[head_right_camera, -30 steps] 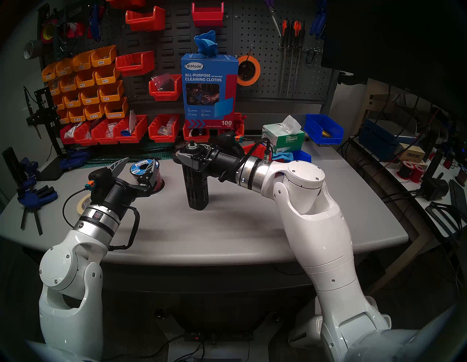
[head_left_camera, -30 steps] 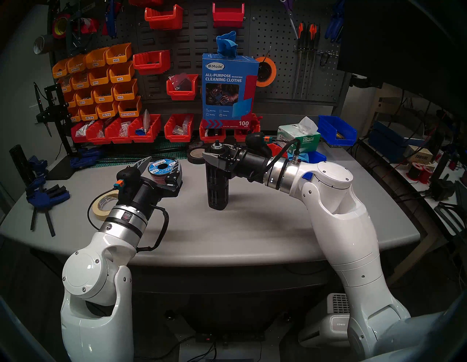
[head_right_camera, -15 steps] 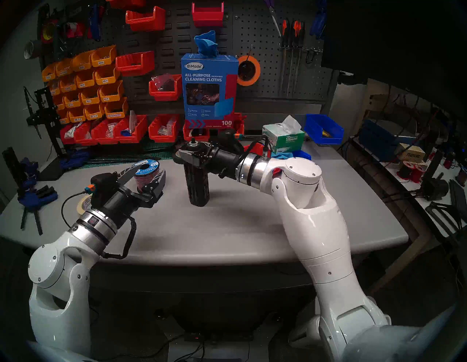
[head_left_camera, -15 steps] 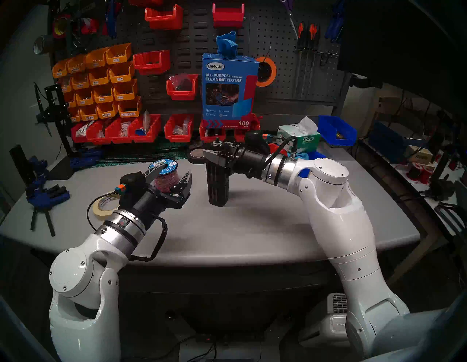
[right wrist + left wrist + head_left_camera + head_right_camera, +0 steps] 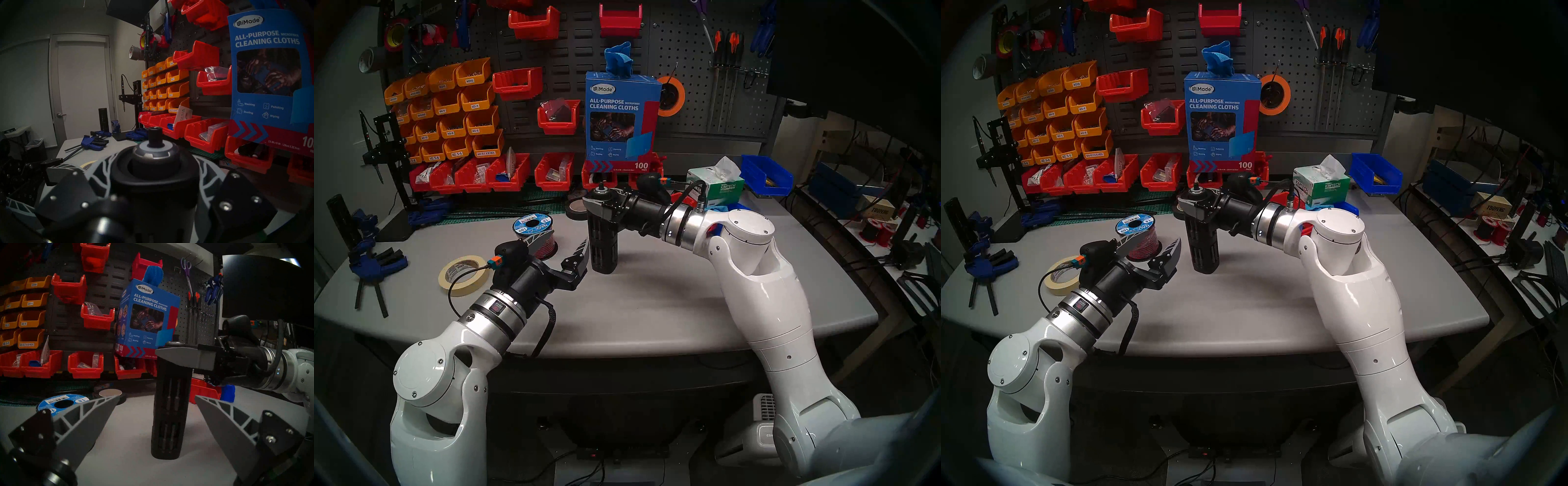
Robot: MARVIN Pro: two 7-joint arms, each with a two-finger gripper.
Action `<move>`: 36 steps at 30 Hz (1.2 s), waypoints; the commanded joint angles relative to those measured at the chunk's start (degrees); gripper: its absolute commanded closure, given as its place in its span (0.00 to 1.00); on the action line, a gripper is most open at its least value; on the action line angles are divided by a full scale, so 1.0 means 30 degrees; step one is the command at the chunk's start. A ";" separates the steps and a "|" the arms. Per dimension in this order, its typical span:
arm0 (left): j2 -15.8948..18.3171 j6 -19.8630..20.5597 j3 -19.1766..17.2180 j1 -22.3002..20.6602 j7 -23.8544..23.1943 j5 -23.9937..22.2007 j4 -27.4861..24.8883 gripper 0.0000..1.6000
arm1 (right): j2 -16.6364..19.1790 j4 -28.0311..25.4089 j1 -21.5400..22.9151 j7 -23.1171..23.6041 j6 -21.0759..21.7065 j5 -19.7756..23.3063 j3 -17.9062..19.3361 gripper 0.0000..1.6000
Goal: Pick a screwdriver bit and insert it into the screwdriver
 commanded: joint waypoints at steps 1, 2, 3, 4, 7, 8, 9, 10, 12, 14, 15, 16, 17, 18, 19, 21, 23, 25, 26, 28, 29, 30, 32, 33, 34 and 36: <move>-0.0241 -0.1011 0.0799 -0.0416 0.0529 0.0844 -0.0206 0.00 | -0.0260 -0.0337 0.0555 0.0023 -0.0022 0.0149 0.0107 1.00; -0.0256 -0.1038 0.0858 -0.0447 0.0565 0.0907 -0.0173 0.00 | -0.0263 -0.0338 0.0548 0.0030 -0.0012 0.0152 0.0106 1.00; -0.0290 -0.1054 0.0931 -0.0494 0.0585 0.0929 -0.0136 0.00 | -0.0260 -0.0339 0.0545 0.0038 0.0009 0.0149 0.0102 1.00; -0.0322 -0.1015 0.0997 -0.0539 0.0613 0.0933 -0.0131 0.00 | -0.0255 -0.0337 0.0532 0.0045 0.0013 0.0148 0.0097 1.00; -0.0288 -0.0923 0.1214 -0.0658 0.0637 0.1043 -0.0127 0.00 | -0.0237 -0.0324 0.0530 0.0053 0.0062 0.0166 0.0085 1.00; -0.0274 -0.0925 0.1296 -0.0691 0.0656 0.1114 -0.0101 0.00 | -0.0231 -0.0321 0.0530 0.0056 0.0077 0.0179 0.0083 1.00; -0.0271 -0.0928 0.1399 -0.0731 0.0700 0.1213 -0.0044 0.00 | -0.0227 -0.0320 0.0530 0.0062 0.0093 0.0192 0.0083 1.00; -0.0271 -0.0938 0.1483 -0.0774 0.0739 0.1290 0.0012 0.00 | -0.0220 -0.0323 0.0523 0.0068 0.0107 0.0204 0.0083 1.00; -0.0279 -0.0906 0.1667 -0.0951 0.0831 0.1450 0.0134 0.00 | -0.0177 -0.0338 0.0490 0.0091 0.0153 0.0218 0.0071 1.00; -0.0354 -0.0641 0.1795 -0.1159 0.0917 0.1443 0.0184 0.00 | -0.0171 -0.0348 0.0471 0.0082 0.0186 0.0222 0.0075 1.00; -0.0358 -0.0605 0.1842 -0.1242 0.0938 0.1484 0.0211 0.00 | -0.0171 -0.0351 0.0468 0.0084 0.0193 0.0219 0.0078 1.00; -0.0332 -0.0608 0.1886 -0.1332 0.0929 0.1517 0.0253 0.00 | -0.0180 -0.0360 0.0459 0.0074 0.0201 0.0219 0.0086 1.00; -0.0347 -0.0587 0.1931 -0.1404 0.0964 0.1554 0.0283 0.04 | -0.0181 -0.0364 0.0456 0.0077 0.0210 0.0221 0.0090 1.00; -0.0347 -0.0587 0.1931 -0.1404 0.0964 0.1554 0.0283 0.04 | -0.0181 -0.0364 0.0456 0.0077 0.0210 0.0221 0.0090 1.00; -0.0376 -0.0561 0.1987 -0.1527 0.1033 0.1610 0.0334 0.05 | -0.0187 -0.0364 0.0452 0.0084 0.0218 0.0226 0.0098 1.00; -0.0423 -0.0490 0.2085 -0.1817 0.1153 0.1706 0.0428 0.08 | -0.0195 -0.0355 0.0449 0.0105 0.0232 0.0237 0.0109 1.00; -0.0458 -0.0443 0.2154 -0.1954 0.1209 0.1726 0.0439 0.11 | -0.0207 -0.0343 0.0444 0.0114 0.0244 0.0244 0.0119 1.00; -0.0469 -0.0437 0.2190 -0.1998 0.1224 0.1725 0.0442 0.13 | -0.0222 -0.0338 0.0437 0.0110 0.0253 0.0250 0.0129 1.00; -0.0469 -0.0423 0.2218 -0.2024 0.1239 0.1731 0.0440 0.16 | -0.0229 -0.0333 0.0436 0.0111 0.0263 0.0248 0.0134 1.00; -0.0425 -0.0403 0.2321 -0.2013 0.1235 0.1730 0.0426 0.46 | -0.0254 -0.0318 0.0429 0.0098 0.0297 0.0245 0.0154 1.00; -0.0415 -0.0406 0.2354 -0.1994 0.1248 0.1749 0.0430 0.45 | -0.0258 -0.0313 0.0428 0.0099 0.0297 0.0244 0.0159 1.00; -0.0415 -0.0406 0.2354 -0.1994 0.1248 0.1749 0.0430 0.45 | -0.0258 -0.0313 0.0428 0.0099 0.0297 0.0244 0.0159 1.00; -0.0382 -0.0414 0.2465 -0.1980 0.1349 0.1861 0.0519 0.42 | -0.0272 -0.0294 0.0421 0.0105 0.0295 0.0244 0.0185 1.00; -0.0377 -0.0427 0.2489 -0.1988 0.1365 0.1873 0.0547 0.42 | -0.0274 -0.0289 0.0421 0.0112 0.0296 0.0243 0.0193 1.00; -0.0377 -0.0427 0.2489 -0.1988 0.1365 0.1873 0.0547 0.42 | -0.0274 -0.0289 0.0421 0.0112 0.0296 0.0243 0.0193 1.00; -0.0376 -0.0416 0.2538 -0.2005 0.1407 0.1906 0.0574 0.41 | -0.0278 -0.0278 0.0420 0.0121 0.0295 0.0246 0.0218 1.00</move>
